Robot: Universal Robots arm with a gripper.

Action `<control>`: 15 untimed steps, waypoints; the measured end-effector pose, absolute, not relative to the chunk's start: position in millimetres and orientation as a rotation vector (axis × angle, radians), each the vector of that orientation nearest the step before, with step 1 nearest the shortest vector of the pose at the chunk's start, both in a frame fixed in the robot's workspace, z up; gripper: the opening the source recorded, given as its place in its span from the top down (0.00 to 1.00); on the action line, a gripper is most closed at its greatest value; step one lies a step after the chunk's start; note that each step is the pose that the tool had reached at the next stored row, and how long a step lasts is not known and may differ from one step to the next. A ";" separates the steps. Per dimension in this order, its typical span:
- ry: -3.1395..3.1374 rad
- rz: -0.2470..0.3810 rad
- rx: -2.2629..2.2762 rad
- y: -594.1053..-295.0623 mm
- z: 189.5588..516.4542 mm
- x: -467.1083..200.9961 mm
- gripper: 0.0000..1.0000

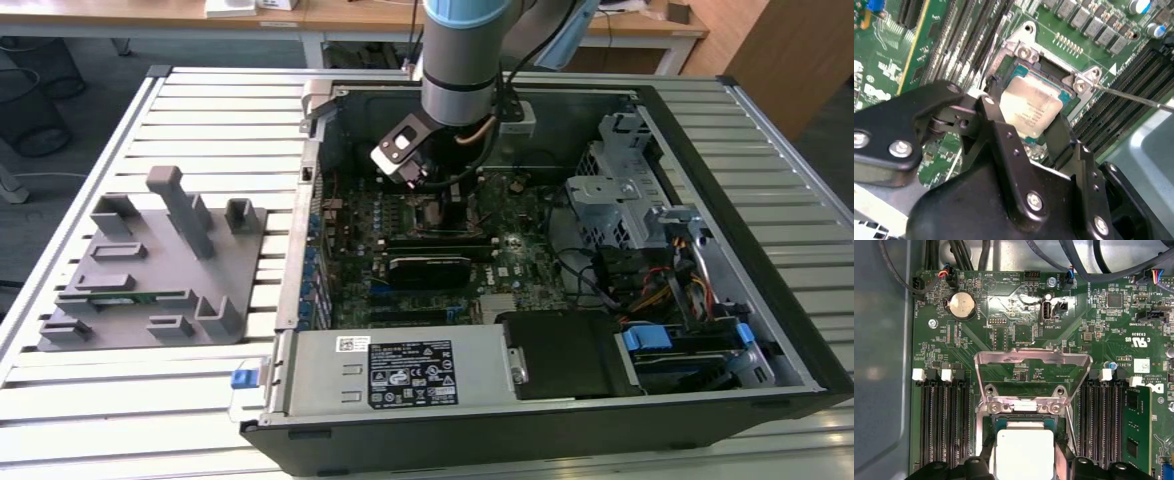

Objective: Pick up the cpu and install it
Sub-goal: 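Place the cpu into insertion slot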

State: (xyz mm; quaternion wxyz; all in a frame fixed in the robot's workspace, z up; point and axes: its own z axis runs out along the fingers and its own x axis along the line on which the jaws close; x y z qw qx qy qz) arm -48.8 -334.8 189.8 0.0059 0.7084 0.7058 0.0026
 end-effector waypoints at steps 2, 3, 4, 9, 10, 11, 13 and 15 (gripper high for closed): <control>2.209 0.008 2.217 -334.8 189.8 -48.8 0.39; 2.209 0.007 2.217 -334.9 189.9 -48.8 0.39; 2.209 0.007 2.217 -334.9 190.0 -48.9 0.39; 2.209 0.006 2.217 -334.9 191.5 -48.8 0.39; 2.209 0.006 2.217 -335.0 193.2 -48.8 0.39; 2.209 0.007 2.217 -334.9 194.8 -48.8 0.39; 2.209 0.007 2.217 -334.9 197.9 -48.8 0.39; 2.209 0.007 2.217 -334.9 200.9 -48.8 0.39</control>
